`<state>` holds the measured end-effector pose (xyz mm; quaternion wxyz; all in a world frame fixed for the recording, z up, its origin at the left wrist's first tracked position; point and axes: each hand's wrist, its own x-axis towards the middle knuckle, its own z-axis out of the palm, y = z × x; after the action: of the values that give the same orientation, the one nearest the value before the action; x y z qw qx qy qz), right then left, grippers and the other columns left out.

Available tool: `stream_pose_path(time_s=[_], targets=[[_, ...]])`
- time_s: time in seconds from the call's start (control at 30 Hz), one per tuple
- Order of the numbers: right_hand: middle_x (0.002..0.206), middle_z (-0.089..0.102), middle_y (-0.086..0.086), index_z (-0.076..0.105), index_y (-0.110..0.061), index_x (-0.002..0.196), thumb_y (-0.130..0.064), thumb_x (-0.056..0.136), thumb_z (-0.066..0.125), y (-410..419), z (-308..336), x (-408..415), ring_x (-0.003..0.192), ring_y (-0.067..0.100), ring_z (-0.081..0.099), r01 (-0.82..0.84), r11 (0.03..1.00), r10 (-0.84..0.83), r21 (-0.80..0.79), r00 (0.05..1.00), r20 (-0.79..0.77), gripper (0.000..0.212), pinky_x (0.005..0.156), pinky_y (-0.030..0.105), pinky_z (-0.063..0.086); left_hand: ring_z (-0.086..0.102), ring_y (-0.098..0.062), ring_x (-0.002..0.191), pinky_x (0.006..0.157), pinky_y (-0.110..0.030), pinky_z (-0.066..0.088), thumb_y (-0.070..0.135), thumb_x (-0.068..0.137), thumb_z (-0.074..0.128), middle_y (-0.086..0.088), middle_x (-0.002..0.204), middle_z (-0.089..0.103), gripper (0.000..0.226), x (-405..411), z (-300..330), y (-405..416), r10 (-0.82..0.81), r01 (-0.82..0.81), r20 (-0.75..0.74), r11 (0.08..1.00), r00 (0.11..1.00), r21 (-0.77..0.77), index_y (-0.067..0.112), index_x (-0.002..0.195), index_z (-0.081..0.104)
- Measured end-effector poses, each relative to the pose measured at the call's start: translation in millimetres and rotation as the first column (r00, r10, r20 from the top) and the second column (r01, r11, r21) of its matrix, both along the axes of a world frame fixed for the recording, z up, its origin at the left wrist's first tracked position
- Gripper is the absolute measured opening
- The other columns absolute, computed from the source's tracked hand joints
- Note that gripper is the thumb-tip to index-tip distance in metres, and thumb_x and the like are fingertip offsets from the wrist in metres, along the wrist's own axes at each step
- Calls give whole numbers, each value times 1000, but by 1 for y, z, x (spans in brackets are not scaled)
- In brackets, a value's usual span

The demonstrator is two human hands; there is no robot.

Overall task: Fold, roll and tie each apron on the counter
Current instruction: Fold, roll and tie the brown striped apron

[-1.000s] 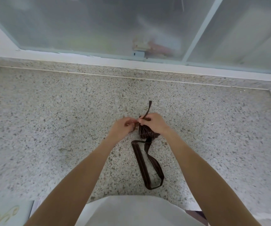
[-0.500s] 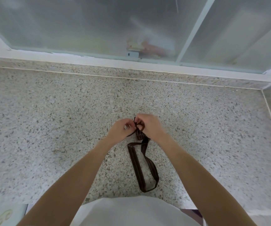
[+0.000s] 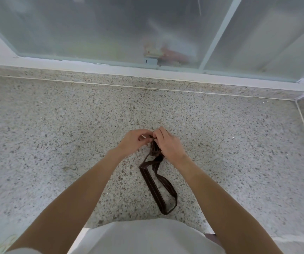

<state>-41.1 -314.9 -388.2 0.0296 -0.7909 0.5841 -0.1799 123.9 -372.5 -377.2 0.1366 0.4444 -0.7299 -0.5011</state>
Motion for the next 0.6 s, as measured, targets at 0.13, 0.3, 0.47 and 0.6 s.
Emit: stream_pose_path(time_s=[0.13,0.3,0.47,0.6], targets=[[80,58,3,57,-10,87,-13,80,67,0,-4,2,56,15,57,49,999,-48,-8,997,61,13,37,22,38,61,-5,79,78,-17,46,22,86,66,5,91,69,16,4,5,-11,-113,123,154,991,982,-60,17,100,69],[84,65,1,68,-13,86,-9,81,69,1,-11,16,63,19,61,160,978,-194,134,934,299,6,53,30,51,58,-18,80,73,-31,47,28,92,53,-1,87,63,19,7,10,-17,-191,292,509,948,839,-125,11,95,61],[89,68,3,73,-11,88,-4,83,67,1,-7,31,75,18,63,228,935,-324,271,859,397,11,69,26,50,48,-13,55,54,-27,40,23,94,49,0,67,54,21,23,-1,-14,-70,98,449,994,891,-39,10,78,50],[91,68,0,73,-15,89,-9,84,67,-3,-3,32,79,15,62,238,916,-352,324,863,363,10,73,27,49,68,-13,64,65,-26,53,19,86,67,-1,70,71,7,45,-3,-16,60,-85,203,990,977,115,13,83,69]])
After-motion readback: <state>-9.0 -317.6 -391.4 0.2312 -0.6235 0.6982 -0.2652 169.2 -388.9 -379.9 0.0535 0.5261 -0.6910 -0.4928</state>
